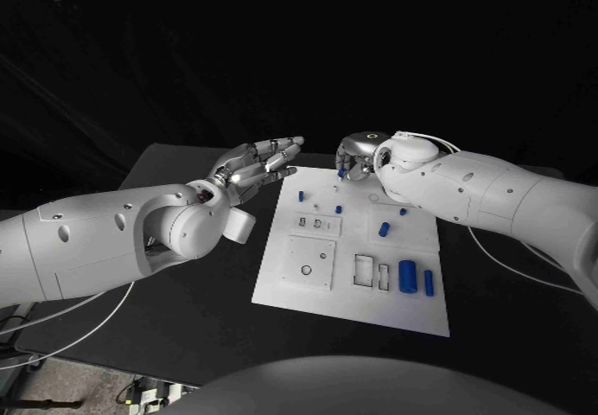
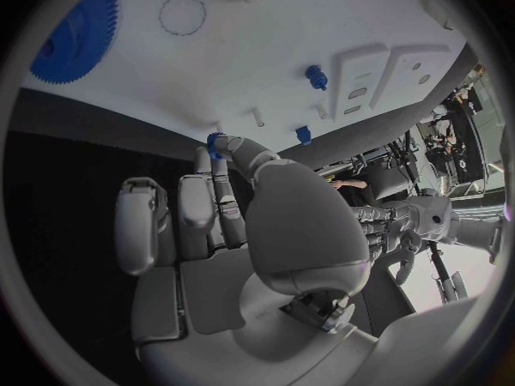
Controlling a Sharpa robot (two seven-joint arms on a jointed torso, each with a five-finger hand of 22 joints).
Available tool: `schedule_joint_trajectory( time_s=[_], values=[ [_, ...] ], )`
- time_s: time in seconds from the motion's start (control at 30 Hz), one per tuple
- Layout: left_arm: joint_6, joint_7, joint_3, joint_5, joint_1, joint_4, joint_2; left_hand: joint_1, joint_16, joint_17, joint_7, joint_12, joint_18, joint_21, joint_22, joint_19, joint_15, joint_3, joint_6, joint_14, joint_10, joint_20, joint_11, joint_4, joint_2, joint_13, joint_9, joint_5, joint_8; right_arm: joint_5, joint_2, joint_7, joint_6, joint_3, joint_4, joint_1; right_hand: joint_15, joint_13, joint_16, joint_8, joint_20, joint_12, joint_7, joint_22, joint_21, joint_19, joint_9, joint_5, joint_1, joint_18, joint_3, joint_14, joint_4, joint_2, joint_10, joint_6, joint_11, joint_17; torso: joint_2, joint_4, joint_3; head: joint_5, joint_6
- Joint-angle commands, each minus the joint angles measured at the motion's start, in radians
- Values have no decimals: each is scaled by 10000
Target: Assemble the parts on the task board
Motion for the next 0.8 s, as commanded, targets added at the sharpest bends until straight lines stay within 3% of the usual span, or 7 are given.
schedule_joint_trajectory(
  time_s=[0.03,0.43,0.6,0.8],
  values=[
    [49,51,9,-47,11,8,29,100,63,12,25,53,57,61,9,62,64,60,58,38,29,-10,49,-13,11,16,13,45,43,28,2,5,274,-10,52,-29,26,-1,-63,-48,50,-60,31,1044,-22,-38,-7,-11,65,-72,52,-4,1,13,-17,-71,44,-8,6,8,0,-6,2],
    [37,35,9,-47,11,-14,65,134,83,12,62,83,39,78,14,85,63,84,80,41,58,-9,96,-24,17,20,15,68,58,78,11,2,462,-11,115,-47,43,-17,-126,-145,70,-152,46,983,-89,-131,-17,-103,47,-48,82,-98,10,-1,-49,-158,57,-154,-5,6,-3,0,2],
    [26,29,9,-47,11,-19,67,152,91,13,70,82,33,83,15,92,65,93,75,42,62,-9,103,-34,15,19,14,76,59,75,4,-88,638,-11,128,-57,131,-74,-243,-400,135,-416,-35,858,-233,-327,-85,-498,-3,-5,123,-285,31,-64,-318,-395,173,-406,-5,3,-2,20,2],
    [8,27,9,-47,10,-27,67,164,93,12,73,73,30,86,16,95,68,99,67,42,61,-9,106,-41,12,18,13,81,58,39,-28,-212,688,-11,140,-81,433,-220,-655,-1413,395,-1242,-513,354,-820,-1106,-591,-1654,-51,162,94,-1058,69,-250,-1862,-1586,486,-1330,-2,-2,0,12,2]
  ],
)
